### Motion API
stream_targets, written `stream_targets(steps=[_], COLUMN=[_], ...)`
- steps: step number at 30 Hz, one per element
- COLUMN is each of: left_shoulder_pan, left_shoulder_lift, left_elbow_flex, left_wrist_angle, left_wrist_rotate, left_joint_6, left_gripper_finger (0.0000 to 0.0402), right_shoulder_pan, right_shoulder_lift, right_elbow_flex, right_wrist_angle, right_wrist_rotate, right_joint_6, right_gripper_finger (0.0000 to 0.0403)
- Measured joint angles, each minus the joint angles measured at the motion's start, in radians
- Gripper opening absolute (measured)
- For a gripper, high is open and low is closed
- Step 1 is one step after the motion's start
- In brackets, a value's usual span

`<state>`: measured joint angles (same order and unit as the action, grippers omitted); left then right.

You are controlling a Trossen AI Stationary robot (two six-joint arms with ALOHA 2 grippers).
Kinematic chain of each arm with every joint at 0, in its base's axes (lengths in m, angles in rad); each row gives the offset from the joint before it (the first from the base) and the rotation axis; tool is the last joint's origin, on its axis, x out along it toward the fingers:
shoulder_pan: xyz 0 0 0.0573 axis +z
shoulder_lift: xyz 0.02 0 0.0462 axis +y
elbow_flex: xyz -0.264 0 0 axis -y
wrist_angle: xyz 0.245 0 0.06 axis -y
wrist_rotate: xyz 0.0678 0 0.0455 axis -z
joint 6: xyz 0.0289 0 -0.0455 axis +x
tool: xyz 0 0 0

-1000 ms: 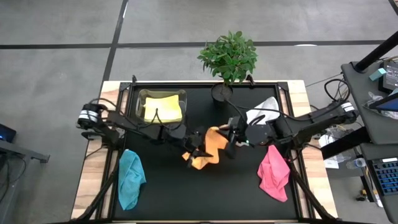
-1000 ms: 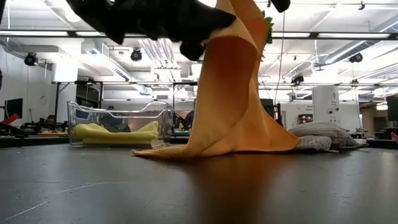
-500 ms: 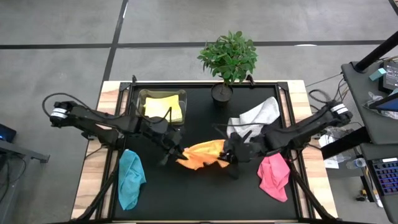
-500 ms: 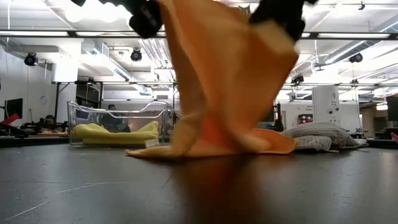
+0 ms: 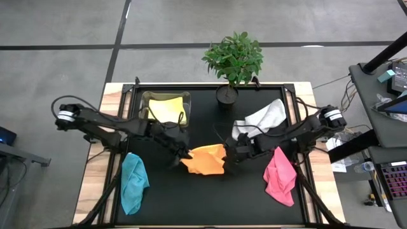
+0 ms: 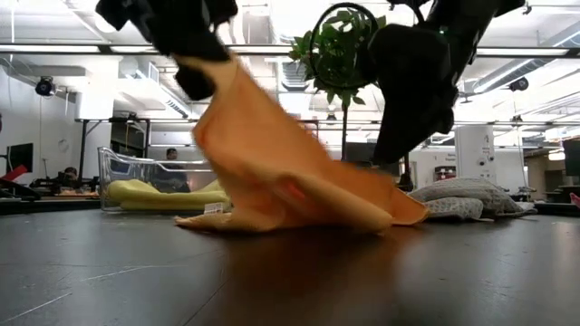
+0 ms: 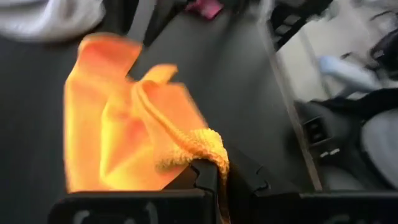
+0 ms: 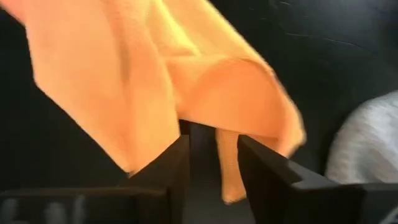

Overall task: Fold microfiber towels
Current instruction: Fold the orange towel

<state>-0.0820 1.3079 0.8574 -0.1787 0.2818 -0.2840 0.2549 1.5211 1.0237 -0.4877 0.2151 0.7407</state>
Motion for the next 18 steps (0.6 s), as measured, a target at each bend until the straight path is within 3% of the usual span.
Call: stream_targets(steps=[9, 18], left_shoulder_pan=[0.010, 0.011], left_shoulder_lift=[0.009, 0.006], left_elbow_flex=[0.000, 0.000], left_wrist_angle=[-0.049, -0.047], left_wrist_rotate=[-0.033, -0.034], left_joint_6=[0.002, 0.004], left_gripper_finger=[0.0000, 0.0000], right_shoulder_pan=[0.020, 0.060], right_shoulder_lift=[-0.047, 0.035], right_elbow_flex=[-0.001, -0.014], right_wrist_angle=[0.032, 0.154], right_wrist_rotate=[0.013, 0.021], right_joint_6=[-0.005, -0.061], right_gripper_finger=[0.0160, 0.0162])
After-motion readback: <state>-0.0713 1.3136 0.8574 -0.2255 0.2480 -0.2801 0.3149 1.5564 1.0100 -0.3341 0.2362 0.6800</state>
